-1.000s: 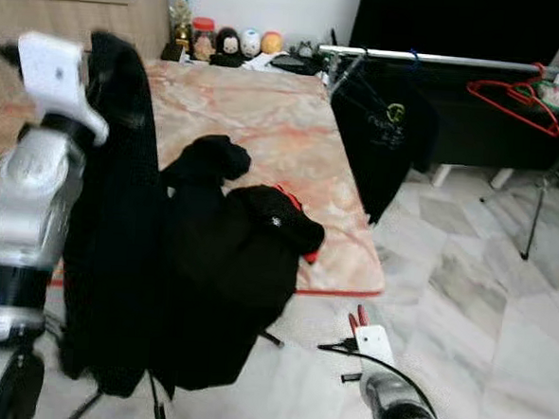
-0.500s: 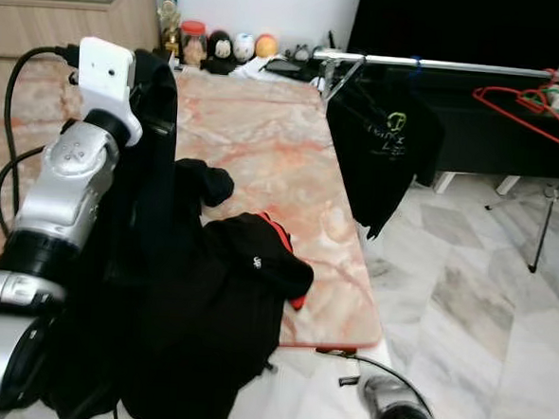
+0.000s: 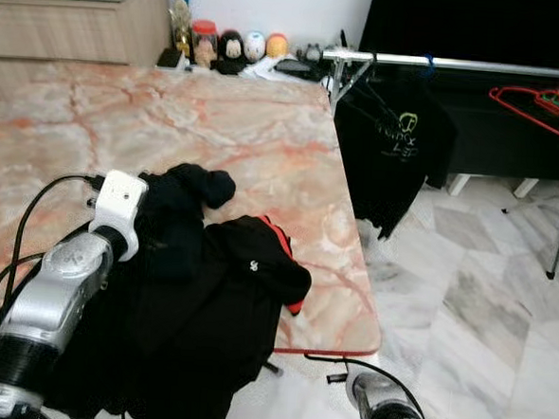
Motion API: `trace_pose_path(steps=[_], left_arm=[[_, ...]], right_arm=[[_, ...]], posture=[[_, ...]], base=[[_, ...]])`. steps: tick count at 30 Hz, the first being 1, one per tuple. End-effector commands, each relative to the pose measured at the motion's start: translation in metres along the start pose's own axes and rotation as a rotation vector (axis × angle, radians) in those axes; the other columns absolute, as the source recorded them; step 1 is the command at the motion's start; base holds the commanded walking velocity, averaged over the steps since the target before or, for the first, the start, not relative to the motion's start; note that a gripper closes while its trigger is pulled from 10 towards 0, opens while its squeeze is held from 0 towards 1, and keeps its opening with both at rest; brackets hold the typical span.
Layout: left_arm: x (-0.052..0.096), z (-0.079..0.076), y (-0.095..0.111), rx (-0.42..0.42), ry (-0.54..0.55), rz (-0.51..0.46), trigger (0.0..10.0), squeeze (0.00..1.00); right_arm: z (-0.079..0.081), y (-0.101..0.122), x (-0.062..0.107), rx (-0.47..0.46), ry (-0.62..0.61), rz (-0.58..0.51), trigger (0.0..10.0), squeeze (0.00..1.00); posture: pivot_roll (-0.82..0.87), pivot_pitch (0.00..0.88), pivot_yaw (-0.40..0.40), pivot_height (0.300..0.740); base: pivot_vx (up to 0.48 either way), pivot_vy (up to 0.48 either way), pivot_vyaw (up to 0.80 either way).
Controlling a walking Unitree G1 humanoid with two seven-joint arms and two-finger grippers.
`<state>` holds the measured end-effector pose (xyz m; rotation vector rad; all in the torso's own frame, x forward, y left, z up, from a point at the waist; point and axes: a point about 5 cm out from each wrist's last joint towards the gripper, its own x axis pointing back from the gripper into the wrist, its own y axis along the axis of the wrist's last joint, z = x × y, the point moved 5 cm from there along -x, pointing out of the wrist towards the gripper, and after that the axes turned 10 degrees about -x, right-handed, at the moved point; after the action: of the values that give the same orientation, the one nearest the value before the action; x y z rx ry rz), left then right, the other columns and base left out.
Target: Hang hanger
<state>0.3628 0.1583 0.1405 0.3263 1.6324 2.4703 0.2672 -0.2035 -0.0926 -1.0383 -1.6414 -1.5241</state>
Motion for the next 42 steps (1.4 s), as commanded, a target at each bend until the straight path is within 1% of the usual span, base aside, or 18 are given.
trace_pose_path(steps=[1, 2, 3, 4, 11, 17, 19, 22, 24, 25, 27, 29, 30, 31, 32, 36, 38, 42], left_arm=[[0.004, -0.005, 0.0, 0.013, -0.011, 0.004, 10.0, 0.53], [0.009, -0.007, -0.001, 0.017, -0.011, 0.003, 10.0, 0.81], [0.009, -0.007, -0.001, 0.017, -0.011, 0.003, 10.0, 0.81], [0.014, -0.009, 0.002, 0.026, -0.009, -0.004, 10.0, 1.0], [0.024, -0.009, 0.008, 0.026, -0.015, -0.025, 10.0, 1.0], [0.043, 0.001, 0.002, 0.007, -0.016, -0.013, 10.0, 1.0], [0.044, 0.002, 0.002, 0.009, -0.017, -0.014, 10.0, 1.0], [0.055, 0.004, 0.008, 0.062, -0.024, -0.06, 10.0, 1.0], [0.057, 0.006, 0.01, 0.083, -0.002, -0.078, 10.0, 1.0], [0.062, 0.011, 0.013, 0.126, 0.044, -0.107, 10.0, 1.0], [0.065, 0.013, 0.014, 0.145, 0.065, -0.118, 10.0, 1.0], [0.072, 0.016, 0.011, 0.173, 0.135, -0.129, 10.0, 1.0], [0.079, 0.014, 0.003, 0.166, 0.193, -0.113, 10.0, 0.45], [0.081, 0.013, 0.001, 0.156, 0.205, -0.109, 10.0, 0.26], [0.083, 0.012, 0.001, 0.15, 0.21, -0.107, 10.0, 0.0], [0.088, 0.01, -0.004, 0.109, 0.25, -0.092, 10.0, 0.0], [0.089, 0.004, -0.011, 0.081, 0.252, -0.076, 10.0, 0.0], [0.088, 0.002, -0.019, 0.097, 0.26, -0.057, 10.0, 0.0]], right_arm=[[-0.003, 0.006, 0.001, 0.008, -0.009, -0.019, 10.0, 0.0], [-0.003, 0.006, 0.001, 0.008, -0.008, -0.019, 10.0, 0.0], [-0.003, 0.006, 0.001, 0.008, -0.008, -0.019, 10.0, 0.0], [-0.003, 0.006, 0.001, 0.009, -0.008, -0.019, 10.0, 0.0], [-0.004, 0.006, 0.001, 0.012, -0.008, -0.019, 10.0, 0.0], [-0.004, 0.006, 0.001, 0.013, -0.008, -0.02, 10.0, 0.0], [-0.004, 0.006, 0.001, 0.013, -0.008, -0.02, 10.0, 0.0], [-0.004, 0.007, 0.001, 0.014, -0.009, -0.02, 10.0, 0.0], [-0.005, 0.007, 0.001, 0.014, -0.009, -0.02, 10.0, 0.0], [-0.005, 0.007, 0.001, 0.014, -0.009, -0.02, 10.0, 0.0], [-0.005, 0.006, 0.001, 0.014, -0.009, -0.02, 10.0, 0.0], [-0.005, 0.006, 0.001, 0.014, -0.01, -0.02, 10.0, 0.0], [-0.006, 0.006, 0.001, 0.014, -0.011, -0.02, 10.0, 0.0], [-0.006, 0.006, 0.001, 0.014, -0.011, -0.02, 10.0, 0.0], [-0.006, 0.006, 0.001, 0.014, -0.011, -0.02, 10.0, 0.0], [-0.007, 0.006, 0.001, 0.014, -0.012, -0.021, 10.0, 0.0], [-0.007, 0.006, 0.001, 0.018, -0.011, -0.02, 10.0, 0.0], [-0.007, 0.006, 0.001, 0.015, -0.011, -0.02, 10.0, 0.0]], posture=[[0.08, 0.0, -0.055, 0.74], [0.08, 0.0, -0.055, 0.74], [0.08, 0.0, -0.055, 0.74], [0.08, 0.0, -0.055, 0.74], [0.09, 0.0, -0.055, 0.74], [0.09, 0.0, -0.057, 0.74], [0.09, 0.0, -0.057, 0.74], [0.09, 0.0, -0.061, 0.74], [0.09, 0.0, -0.061, 0.74], [0.09, 0.0, -0.064, 0.74], [0.09, 0.0, -0.064, 0.74], [0.09, 0.0, -0.065, 0.74], [0.09, 0.0, -0.065, 0.74], [0.09, 0.0, -0.066, 0.74], [0.09, 0.0, -0.068, 0.74], [0.09, 0.0, -0.071, 0.74], [0.09, 0.0, -0.076, 0.74], [0.09, 0.0, -0.076, 0.74]], base=[[0.0, 0.0, 0.0], [0.0, 0.0, 0.0], [0.0, 0.0, 0.0], [0.0, 0.0, 0.0], [0.0, 0.0, 0.0], [0.0, 0.0, 0.0], [0.0, 0.0, 0.0], [0.0, 0.0, 0.0], [0.0, 0.0, 0.0], [0.0, 0.0, 0.0], [0.0, 0.0, 0.0], [0.0, 0.0, 0.0], [0.0, 0.0, 0.0], [0.0, 0.0, 0.0], [0.0, 0.0, 0.0], [0.0, 0.0, 0.0], [0.0, 0.0, 0.0], [0.0, 0.0, 0.0]])
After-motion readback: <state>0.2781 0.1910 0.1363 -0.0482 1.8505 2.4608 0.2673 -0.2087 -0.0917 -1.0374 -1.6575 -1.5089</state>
